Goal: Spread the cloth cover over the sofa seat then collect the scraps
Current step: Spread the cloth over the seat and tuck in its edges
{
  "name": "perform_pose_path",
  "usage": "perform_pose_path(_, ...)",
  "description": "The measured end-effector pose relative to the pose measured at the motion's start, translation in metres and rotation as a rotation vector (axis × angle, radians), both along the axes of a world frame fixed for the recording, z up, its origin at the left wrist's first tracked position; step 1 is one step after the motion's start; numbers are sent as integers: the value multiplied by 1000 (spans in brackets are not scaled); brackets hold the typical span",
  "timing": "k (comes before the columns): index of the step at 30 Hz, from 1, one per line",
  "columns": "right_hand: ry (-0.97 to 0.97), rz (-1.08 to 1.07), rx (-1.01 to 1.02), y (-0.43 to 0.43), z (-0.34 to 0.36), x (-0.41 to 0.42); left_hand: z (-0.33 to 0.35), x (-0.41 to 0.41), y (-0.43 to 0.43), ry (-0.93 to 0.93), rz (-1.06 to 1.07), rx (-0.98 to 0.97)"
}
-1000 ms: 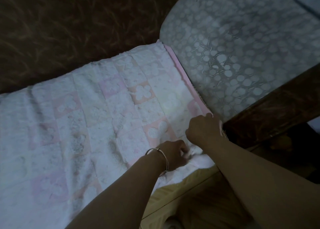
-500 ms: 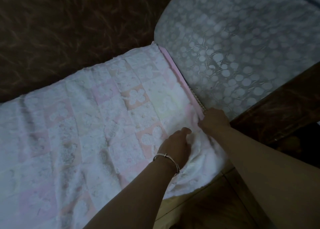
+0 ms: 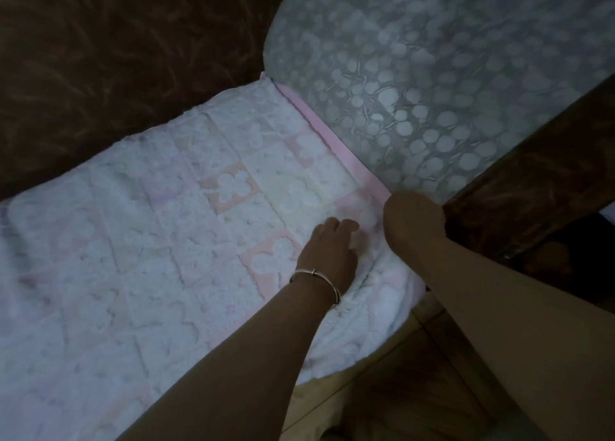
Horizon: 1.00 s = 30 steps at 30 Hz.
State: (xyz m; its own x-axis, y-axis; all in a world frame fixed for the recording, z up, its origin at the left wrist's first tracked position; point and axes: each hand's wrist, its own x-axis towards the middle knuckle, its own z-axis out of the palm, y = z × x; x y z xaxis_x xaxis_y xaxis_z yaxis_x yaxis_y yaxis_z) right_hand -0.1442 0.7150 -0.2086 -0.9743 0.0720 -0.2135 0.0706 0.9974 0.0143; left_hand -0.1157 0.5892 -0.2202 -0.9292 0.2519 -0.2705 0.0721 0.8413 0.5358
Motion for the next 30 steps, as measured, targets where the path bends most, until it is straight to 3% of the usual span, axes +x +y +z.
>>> perform_pose_path(2, 13, -51, -74, 5, -6, 6, -4, -3, 6, 2, -24, -15)
perform_pose_path(5, -332, -255, -315, 12, -5, 11, -4, -4, 18, 7, -66, -21)
perform_pose_path(7, -444, -294, -405, 19, -2, 11, -3, -3, 25, 12, -133, -48)
perform_pose_path(12, -652, -306, -442, 29, 4, 19, 0, -2, 34, -14, -122, -68)
perform_pose_path(15, -554, -292, -372, 33, 4, 28, 1, 3, 35, -13, -105, -74)
perform_pose_path(19, -284, -61, -36, 35, 6, 47, 6, 15, 30, -51, 16, 0)
perform_pose_path(22, -231, -54, -36, 35, 2, 60, 12, 27, 16, -86, 33, 23)
perform_pose_path(24, -278, -237, -174, 38, 0, 68, 13, 28, 9, -101, 85, 57)
perform_pose_path(28, -694, -814, -672, 29, -12, 94, 14, 36, -9, -140, 233, 140)
perform_pose_path(30, -791, -1002, -904, 20, -23, 107, 13, 42, -15, -161, 242, 142)
